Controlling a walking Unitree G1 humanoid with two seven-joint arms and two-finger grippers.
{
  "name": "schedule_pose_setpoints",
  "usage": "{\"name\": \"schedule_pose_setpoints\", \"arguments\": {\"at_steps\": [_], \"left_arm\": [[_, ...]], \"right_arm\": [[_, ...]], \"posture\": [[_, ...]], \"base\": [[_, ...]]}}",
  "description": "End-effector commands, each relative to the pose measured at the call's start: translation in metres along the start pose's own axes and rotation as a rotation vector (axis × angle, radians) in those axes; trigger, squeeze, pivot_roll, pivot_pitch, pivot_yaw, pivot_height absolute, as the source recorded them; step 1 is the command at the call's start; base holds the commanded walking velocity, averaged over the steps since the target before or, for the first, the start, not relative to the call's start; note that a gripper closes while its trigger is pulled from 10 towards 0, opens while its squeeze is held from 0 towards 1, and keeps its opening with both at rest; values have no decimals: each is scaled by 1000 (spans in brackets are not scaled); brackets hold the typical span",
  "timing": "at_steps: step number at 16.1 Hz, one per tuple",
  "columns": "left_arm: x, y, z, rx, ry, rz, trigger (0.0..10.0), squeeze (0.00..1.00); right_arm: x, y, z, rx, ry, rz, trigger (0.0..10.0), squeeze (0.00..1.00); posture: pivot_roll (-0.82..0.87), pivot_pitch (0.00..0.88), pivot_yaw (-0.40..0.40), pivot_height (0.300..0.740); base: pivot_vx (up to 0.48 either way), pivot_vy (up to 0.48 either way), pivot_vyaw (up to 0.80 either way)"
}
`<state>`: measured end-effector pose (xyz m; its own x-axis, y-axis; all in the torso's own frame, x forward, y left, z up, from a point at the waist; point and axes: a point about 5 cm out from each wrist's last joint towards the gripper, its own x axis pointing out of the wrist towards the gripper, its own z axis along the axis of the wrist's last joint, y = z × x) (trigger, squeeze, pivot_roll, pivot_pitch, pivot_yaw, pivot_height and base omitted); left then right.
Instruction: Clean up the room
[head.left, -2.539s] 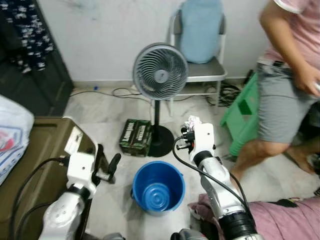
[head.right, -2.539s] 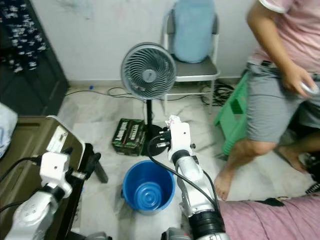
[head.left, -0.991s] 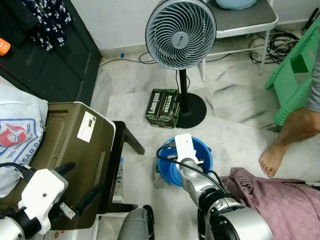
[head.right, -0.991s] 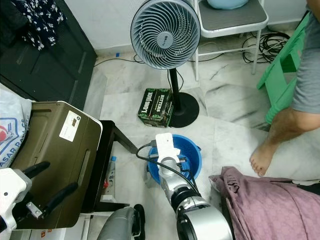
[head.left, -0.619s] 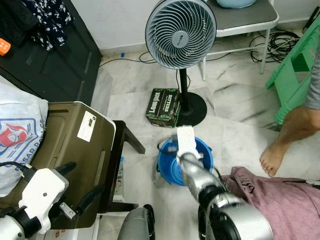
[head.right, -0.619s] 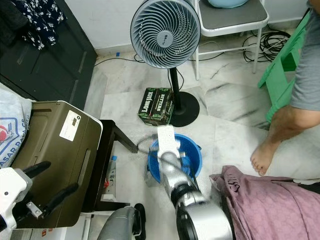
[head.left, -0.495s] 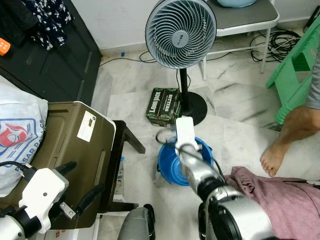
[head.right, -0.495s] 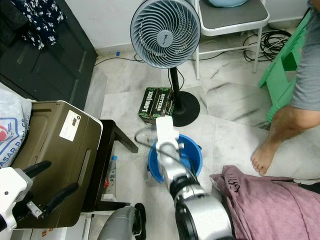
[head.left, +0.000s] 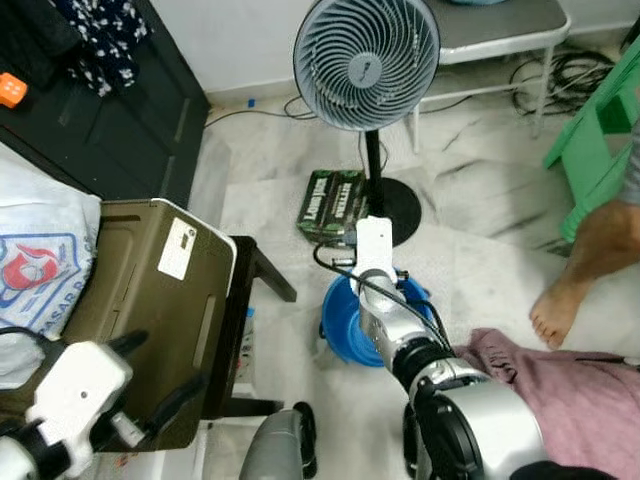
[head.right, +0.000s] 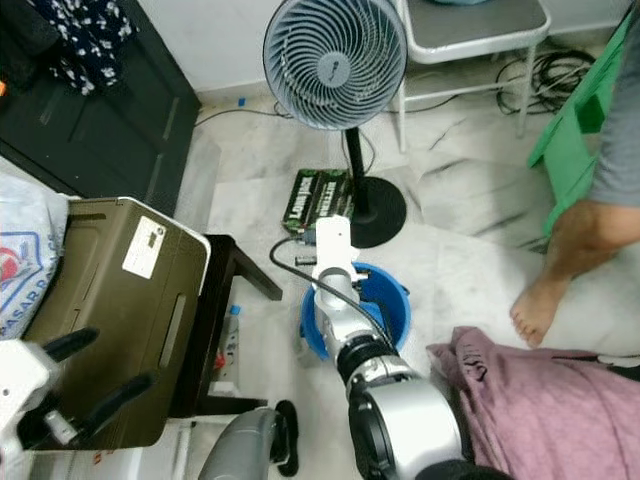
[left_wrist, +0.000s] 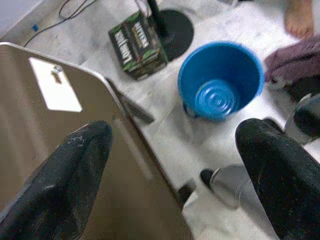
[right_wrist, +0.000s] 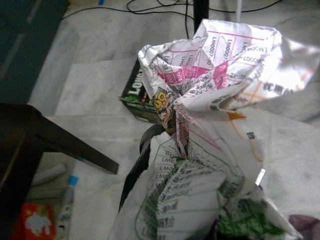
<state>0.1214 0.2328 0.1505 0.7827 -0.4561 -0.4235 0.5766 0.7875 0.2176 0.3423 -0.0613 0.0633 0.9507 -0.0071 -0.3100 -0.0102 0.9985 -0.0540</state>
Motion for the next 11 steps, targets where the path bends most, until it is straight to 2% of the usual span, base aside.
{"name": "schedule_pose_setpoints", "arguments": {"at_steps": [1, 4, 6, 9, 10, 11], "left_arm": [[-15, 3, -5, -1, 65, -6, 10000, 0], [-23, 3, -5, -11, 91, -17, 10000, 0], [-21, 5, -2, -8, 87, -14, 10000, 0], [-22, 5, -3, -10, 87, -19, 10000, 0], [-21, 6, -4, -9, 88, -24, 10000, 0], [-20, 6, -4, -8, 87, -24, 10000, 0]], "right_arm": [[-10, 45, 10, 65, 1, 80, 10000, 0], [-10, 47, 15, 78, -13, 71, 10000, 0], [-10, 43, 5, 56, 26, 53, 10000, 0], [-10, 31, -8, 84, 87, -7, 10000, 0], [-9, 26, -10, 86, 92, -26, 10000, 1000], [-9, 24, -11, 83, 93, -35, 10000, 1000]], "posture": [[410, 330, 294, 740], [408, 348, 295, 740], [413, 341, 295, 740], [407, 333, 297, 740], [401, 328, 296, 740], [399, 326, 295, 740]], "base": [[0, 0, 0], [0, 0, 0], [0, 0, 0], [0, 0, 0], [0, 0, 0], [0, 0, 0]]}}
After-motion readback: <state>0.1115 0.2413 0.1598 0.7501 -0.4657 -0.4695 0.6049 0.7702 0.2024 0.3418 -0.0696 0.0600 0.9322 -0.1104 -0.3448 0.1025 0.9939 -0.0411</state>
